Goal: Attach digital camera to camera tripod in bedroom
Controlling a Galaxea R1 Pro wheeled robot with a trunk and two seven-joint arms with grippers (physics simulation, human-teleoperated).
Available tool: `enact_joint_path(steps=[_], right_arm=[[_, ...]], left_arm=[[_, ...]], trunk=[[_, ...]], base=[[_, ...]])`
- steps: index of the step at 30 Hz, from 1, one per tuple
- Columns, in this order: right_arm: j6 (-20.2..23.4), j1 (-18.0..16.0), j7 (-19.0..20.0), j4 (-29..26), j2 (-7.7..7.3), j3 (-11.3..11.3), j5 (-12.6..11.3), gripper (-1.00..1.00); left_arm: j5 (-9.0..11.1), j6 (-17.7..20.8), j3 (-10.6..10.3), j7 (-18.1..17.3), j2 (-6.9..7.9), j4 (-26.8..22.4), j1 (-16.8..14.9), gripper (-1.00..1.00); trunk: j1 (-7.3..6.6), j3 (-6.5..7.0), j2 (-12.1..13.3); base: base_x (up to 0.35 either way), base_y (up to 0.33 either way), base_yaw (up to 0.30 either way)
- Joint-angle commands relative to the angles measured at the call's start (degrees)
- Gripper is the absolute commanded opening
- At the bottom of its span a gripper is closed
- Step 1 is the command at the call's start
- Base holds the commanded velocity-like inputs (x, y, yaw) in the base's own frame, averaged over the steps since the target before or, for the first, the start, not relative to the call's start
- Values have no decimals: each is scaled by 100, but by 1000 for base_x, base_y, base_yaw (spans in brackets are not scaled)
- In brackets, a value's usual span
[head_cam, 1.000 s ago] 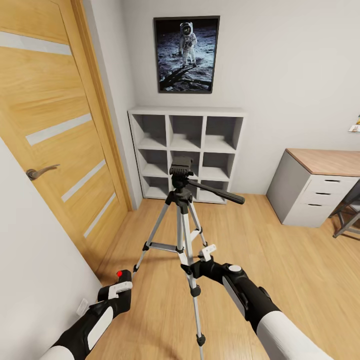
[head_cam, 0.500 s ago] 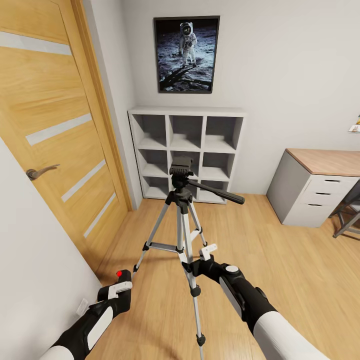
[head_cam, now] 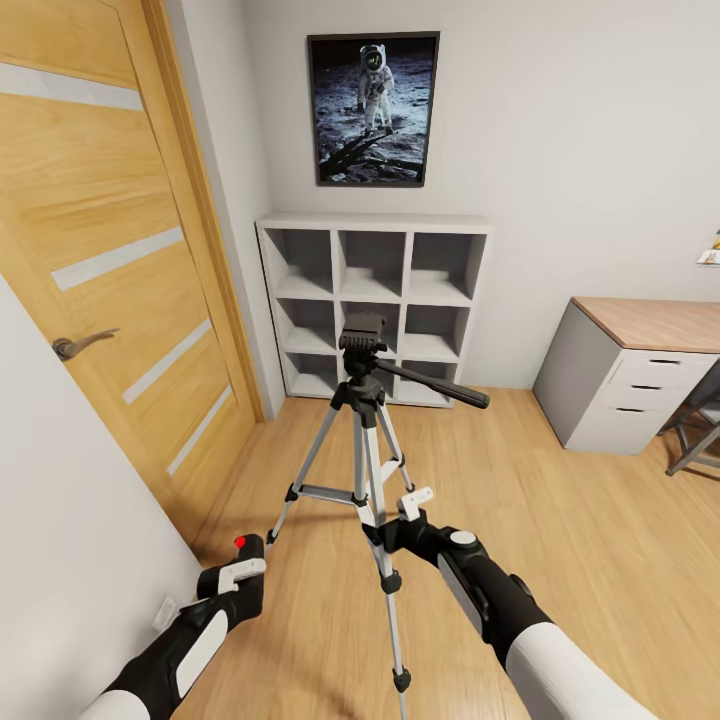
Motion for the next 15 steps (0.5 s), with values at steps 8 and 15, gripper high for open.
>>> enact_joint_path(steps=[8,15], right_arm=[[41,-4,-18,-70,138,-15,-85,100],[41,-4,-24,-73,195,-23,-110,100]], left_arm=[[41,16,-51,60,6,-23,-4,-100],[39,16,-49,60,7,-29,-4,-100]], trunk=[[3,-11,-12],[3,-11,-12]], base=[[0,0,0],[0,0,0]])
